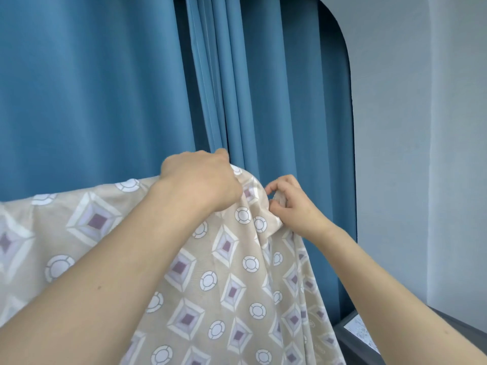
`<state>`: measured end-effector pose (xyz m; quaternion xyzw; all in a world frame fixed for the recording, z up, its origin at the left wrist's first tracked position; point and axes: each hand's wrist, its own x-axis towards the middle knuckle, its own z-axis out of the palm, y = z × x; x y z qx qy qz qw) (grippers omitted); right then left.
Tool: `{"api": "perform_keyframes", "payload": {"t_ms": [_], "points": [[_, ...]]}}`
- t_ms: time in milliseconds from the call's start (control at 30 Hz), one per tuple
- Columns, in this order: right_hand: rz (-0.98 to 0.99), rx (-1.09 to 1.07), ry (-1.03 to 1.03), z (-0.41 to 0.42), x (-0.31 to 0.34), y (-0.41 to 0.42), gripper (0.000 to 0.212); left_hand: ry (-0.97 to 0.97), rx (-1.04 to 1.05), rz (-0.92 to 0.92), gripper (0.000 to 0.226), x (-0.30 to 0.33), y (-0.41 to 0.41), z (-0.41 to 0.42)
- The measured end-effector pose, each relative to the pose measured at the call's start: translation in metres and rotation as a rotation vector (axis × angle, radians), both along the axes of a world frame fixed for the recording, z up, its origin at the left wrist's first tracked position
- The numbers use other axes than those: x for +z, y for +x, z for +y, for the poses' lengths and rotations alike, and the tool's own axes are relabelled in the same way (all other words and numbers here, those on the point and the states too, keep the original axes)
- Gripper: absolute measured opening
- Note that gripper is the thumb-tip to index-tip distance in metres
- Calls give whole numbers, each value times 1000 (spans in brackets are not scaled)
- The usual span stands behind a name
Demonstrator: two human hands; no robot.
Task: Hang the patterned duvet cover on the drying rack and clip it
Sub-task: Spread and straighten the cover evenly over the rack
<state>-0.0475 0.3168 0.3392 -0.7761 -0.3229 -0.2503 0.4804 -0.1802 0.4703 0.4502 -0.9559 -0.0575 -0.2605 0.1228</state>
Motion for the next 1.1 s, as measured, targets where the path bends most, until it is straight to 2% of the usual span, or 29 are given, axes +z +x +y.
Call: {"api": "perform_keyframes", "payload": {"t_ms": [100, 167, 233, 333, 400, 500, 567, 667, 800, 900, 1100], "points": [[-163, -199, -278, -5, 6, 6, 17, 37, 70, -38, 39, -5, -7, 18], [-266, -304, -384, -5, 8, 3, 14, 89, 72, -84, 42, -9, -7, 25], [-285, -365, -465, -1, 11, -3, 24, 137, 41, -140, 41, -14, -6, 28], [-167, -407, -585, 8, 27, -12, 52, 172, 0, -194, 38, -16, -4, 29], [-171, -392, -469, 18, 38, -18, 52, 173, -33, -208, 32, -17, -3, 28], [-167, -176, 5, 40, 49, -34, 35, 171, -72, -232, 26, -17, 0, 27], [-132, -108, 192, 57, 51, -42, 32, 175, -97, -241, 26, -18, 0, 27], [-125, -223, 239, 75, 40, -43, 44, 193, -132, -276, 25, -21, -4, 33], [-79, -249, 392, 84, 24, -34, 45, 200, -129, -285, 23, -22, -11, 50], [-112, -268, 372, 92, 21, -31, 46, 195, -109, -279, 21, -23, -14, 62], [-144, -359, 298, 84, 19, -31, 50, 220, -66, -328, 33, -27, -28, 83]]}}
